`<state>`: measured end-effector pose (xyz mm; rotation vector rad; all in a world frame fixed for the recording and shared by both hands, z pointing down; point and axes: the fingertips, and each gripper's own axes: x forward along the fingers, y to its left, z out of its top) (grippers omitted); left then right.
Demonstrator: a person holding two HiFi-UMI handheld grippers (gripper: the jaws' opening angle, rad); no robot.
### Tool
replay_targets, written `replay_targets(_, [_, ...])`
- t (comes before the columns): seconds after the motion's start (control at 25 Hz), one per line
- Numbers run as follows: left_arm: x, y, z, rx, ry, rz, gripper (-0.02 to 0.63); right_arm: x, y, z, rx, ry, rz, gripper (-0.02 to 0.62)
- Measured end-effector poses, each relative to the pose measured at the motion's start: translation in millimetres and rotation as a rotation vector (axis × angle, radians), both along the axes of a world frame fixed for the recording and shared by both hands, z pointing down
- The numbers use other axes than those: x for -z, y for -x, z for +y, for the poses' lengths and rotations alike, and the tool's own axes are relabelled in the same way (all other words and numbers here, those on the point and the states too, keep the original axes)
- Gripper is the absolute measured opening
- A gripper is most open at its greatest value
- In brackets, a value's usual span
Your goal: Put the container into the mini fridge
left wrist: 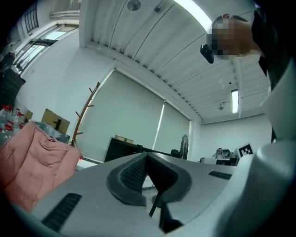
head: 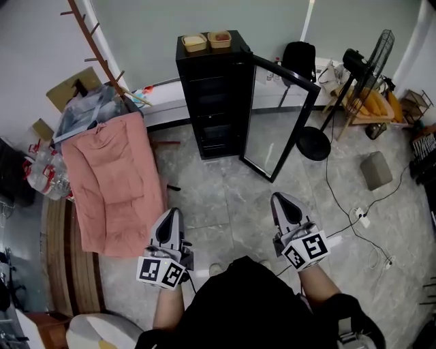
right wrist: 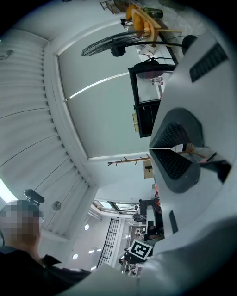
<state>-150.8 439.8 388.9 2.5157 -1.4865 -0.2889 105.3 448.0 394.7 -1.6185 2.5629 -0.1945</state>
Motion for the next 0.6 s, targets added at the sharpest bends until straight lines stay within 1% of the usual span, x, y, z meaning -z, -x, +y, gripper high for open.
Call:
replay_targets(0.12, [1,11,-4,-0.011,0.01,0.003,0.02,6,19,-2,0.007,-0.027,0.017,0.032])
replay_targets(0.24, [2,24,-5,-0.015,0.002,0.005,0.02,7,36,-3,0.002,-0.04,0.023,0.034])
replay_targets(0.36, [3,34,-5,-0.008,-0.011,-0.016,0.027,14,45,0,-0.022,-0.071,0.028,0.035])
replay_targets(0.4, [2,37,-5,-0.01,-0.01,-0.021,0.069,17,47,2,-0.035,-0.086,0.033,0.052])
replay_targets(0.44, [2,39,-6,-0.013,-0.002,-0.02,0.205,20,50,4,-0.046,-0.096,0.041,0.162])
replay_targets(0.48, [2,42,-6,-0.014,0.007,-0.016,0.263,21,53,5,-0.056,-0.099,0.049,0.283])
replay_targets(0.52, [2,45,-6,-0.016,0.012,-0.014,0.277,22,56,7,-0.068,-0.097,0.055,0.298])
replay_targets(0.56, [2,48,-5,-0.02,0.012,-0.019,0.31,22,58,9,-0.081,-0.094,0.057,0.304])
replay_targets(0.6, [2,50,-3,-0.027,0.01,-0.027,0.318,22,61,10,-0.092,-0.089,0.057,0.304])
